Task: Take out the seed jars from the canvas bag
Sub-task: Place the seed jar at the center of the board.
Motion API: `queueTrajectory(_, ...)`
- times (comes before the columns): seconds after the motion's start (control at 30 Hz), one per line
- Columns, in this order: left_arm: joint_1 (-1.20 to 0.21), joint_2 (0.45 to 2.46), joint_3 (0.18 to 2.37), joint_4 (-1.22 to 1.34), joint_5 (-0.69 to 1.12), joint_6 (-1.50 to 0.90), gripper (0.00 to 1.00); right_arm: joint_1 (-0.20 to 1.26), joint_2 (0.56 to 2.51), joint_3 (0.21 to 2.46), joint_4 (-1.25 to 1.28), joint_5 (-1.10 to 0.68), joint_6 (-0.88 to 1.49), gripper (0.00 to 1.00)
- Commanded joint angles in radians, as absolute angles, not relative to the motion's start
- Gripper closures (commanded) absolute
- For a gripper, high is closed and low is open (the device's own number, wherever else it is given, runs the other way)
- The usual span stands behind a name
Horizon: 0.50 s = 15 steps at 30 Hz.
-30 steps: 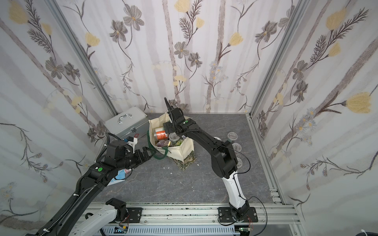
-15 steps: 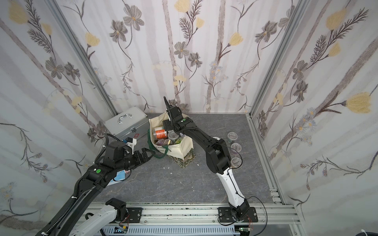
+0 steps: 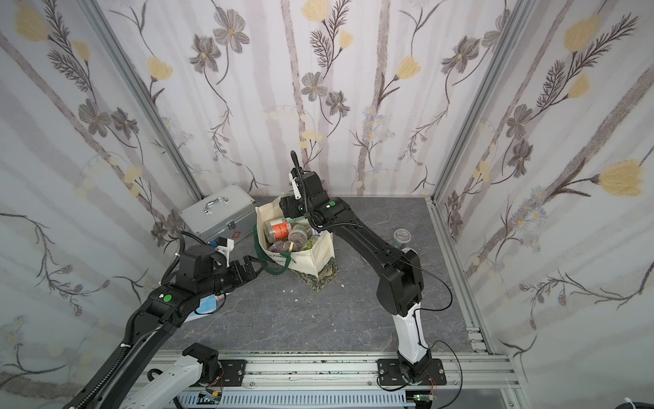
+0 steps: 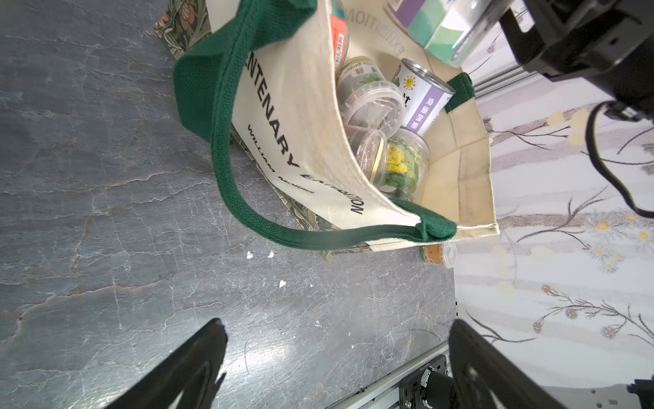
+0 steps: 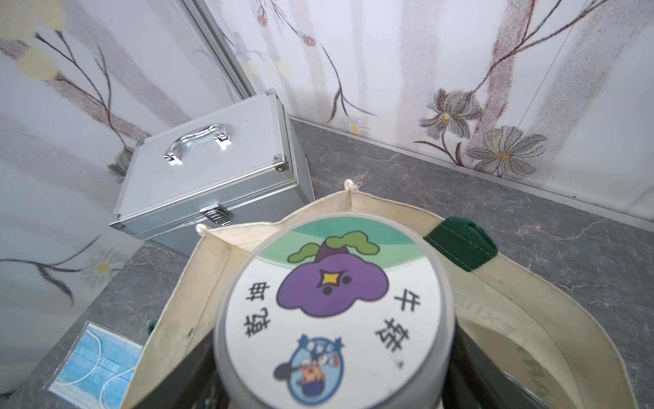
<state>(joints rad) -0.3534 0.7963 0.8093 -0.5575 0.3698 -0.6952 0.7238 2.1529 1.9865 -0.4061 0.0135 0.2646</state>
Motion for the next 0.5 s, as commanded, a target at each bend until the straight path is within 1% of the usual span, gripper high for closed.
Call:
queueTrajectory(0.0, -0.353, 0.793, 0.820, -0.566, 0.361, -0.701, 0.00, 0.728, 2.079, 1.920, -0.288, -0.033, 0.287, 0.34)
queueTrajectory(0.3, -0.361, 0.806, 0.873, -0.570, 0.422, -0.696, 0.00, 0.734, 1.738, 1.479, -0.053, -0.026, 0.306, 0.34)
queueTrajectory(0.47, -0.430, 0.833, 0.909, -0.569, 0.388, -0.698, 0.00, 0.733, 1.534, 1.239, 0.003, 0.019, 0.307, 0.34)
